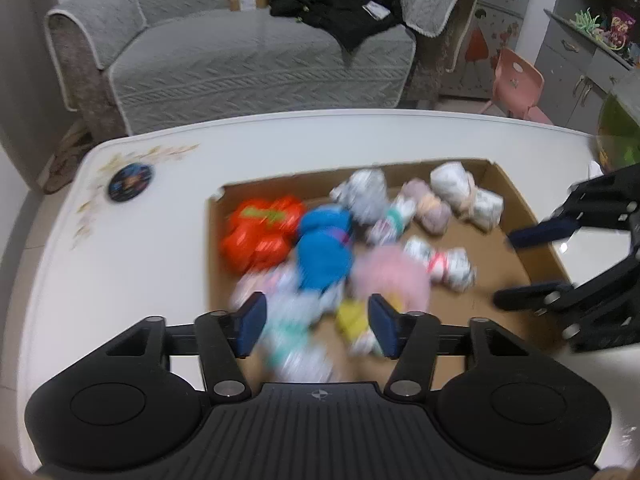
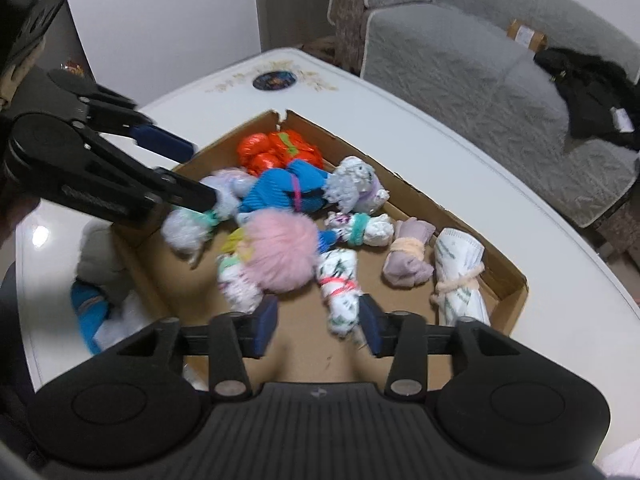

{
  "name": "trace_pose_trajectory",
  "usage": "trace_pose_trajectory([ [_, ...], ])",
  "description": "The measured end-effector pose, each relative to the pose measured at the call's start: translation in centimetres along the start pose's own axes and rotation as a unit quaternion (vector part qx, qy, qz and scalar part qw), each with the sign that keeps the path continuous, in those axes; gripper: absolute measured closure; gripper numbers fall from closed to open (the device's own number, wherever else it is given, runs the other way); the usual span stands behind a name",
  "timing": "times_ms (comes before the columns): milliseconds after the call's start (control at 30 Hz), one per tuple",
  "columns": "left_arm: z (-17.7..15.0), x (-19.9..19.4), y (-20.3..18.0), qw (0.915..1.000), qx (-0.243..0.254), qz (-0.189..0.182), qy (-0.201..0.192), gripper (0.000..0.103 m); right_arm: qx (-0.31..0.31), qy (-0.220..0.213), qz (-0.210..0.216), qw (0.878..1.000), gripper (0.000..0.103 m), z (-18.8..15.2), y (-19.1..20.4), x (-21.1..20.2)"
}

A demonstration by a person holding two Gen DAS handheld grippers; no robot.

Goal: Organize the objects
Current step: 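Carry both bundles into the box and open both tools, then withdraw both tools from the box toward the remaining pile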

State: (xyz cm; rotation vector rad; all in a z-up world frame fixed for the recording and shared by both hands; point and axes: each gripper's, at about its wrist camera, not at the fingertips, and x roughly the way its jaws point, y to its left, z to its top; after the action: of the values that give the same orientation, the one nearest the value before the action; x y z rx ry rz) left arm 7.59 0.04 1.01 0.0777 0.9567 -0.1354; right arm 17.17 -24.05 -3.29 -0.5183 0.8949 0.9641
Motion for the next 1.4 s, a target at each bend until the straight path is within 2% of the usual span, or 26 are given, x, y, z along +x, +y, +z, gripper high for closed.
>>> trace_pose_trajectory([
  [33, -1.2, -0.8, 0.2, 1.0, -0.002, 0.002, -0.007, 0.034, -0.001, -0.012, -0.003, 1.0, 0.042, -0.8, 0.7, -0.7],
  [67, -2.6, -1.8, 0.4, 0.9999, -0.003, 0.003, -0.014, 0.031, 0.002, -0.024, -0.003, 1.0, 0.037, -1.6, 1.3, -1.5],
  [133, -5.3, -3.5, 0.8, 0.9996, -0.01, 0.0, -0.027, 0.028, 0.004, -0.052, -0.003, 0.999, 0.011, -3.5, 3.0, -3.1],
  [200, -8.0, -4.9, 1.0, 0.9989, -0.025, 0.0, -0.039, 0.023, 0.002, -0.083, -0.011, 0.997, 0.002, -5.8, 5.0, -4.3],
  [233, -9.3, -5.4, 0.9, 0.9986, -0.033, -0.003, -0.042, 0.021, -0.001, -0.09, -0.009, 0.996, 0.001, -6.7, 5.9, -4.6],
  [367, -13.2, -5.9, 0.1, 0.9977, -0.053, -0.013, -0.041, 0.018, 0.006, -0.094, 0.011, 0.996, 0.001, -9.2, 8.2, -3.4],
  [500, -15.2, -4.4, -0.2, 0.9981, -0.055, -0.012, -0.028, 0.017, 0.017, -0.079, 0.014, 0.997, 0.001, -9.6, 8.9, -0.8],
  [667, -15.9, -2.6, -0.1, 0.9968, -0.075, -0.008, -0.028, 0.013, 0.015, -0.082, 0.003, 0.997, 0.001, -9.8, 9.6, 0.3],
  [767, -16.1, -2.1, -0.2, 0.996, -0.081, -0.018, -0.032, 0.01, 0.017, -0.082, -0.006, 0.996, 0.001, -9.8, 10.0, 1.1],
  [900, -16.1, -1.2, -1.3, 0.9964, -0.074, -0.027, -0.031, 0.007, 0.033, -0.094, -0.014, 0.995, 0.002, -10.9, 10.5, 1.5],
  [1067, -16.1, -0.3, -2.6, 0.9974, -0.066, -0.016, -0.022, 0.007, 0.02, -0.093, -0.02, 0.995, 0.004, -11.6, 11.3, 2.5],
  [1167, -15.9, 0.1, -2.8, 0.9969, -0.072, -0.006, -0.03, 0.007, 0.027, -0.1, -0.006, 0.995, 0.011, -11.9, 10.4, 2.1],
  [1267, -15.6, 0.3, -2.6, 0.9964, -0.078, -0.001, -0.033, 0.007, 0.034, -0.11, 0.002, 0.993, 0.025, -12.1, 9.7, 1.6],
  [1333, -15.5, 0.3, -2.6, 0.9965, -0.076, -0.002, -0.036, 0.01, 0.042, -0.114, 0.011, 0.993, 0.035, -12.3, 9.4, 1.4],
  [1400, -15.5, 0.3, -2.8, 0.997, -0.066, -0.003, -0.041, 0.016, 0.049, -0.115, 0.018, 0.992, 0.037, -12.5, 9.1, 1.1],
])
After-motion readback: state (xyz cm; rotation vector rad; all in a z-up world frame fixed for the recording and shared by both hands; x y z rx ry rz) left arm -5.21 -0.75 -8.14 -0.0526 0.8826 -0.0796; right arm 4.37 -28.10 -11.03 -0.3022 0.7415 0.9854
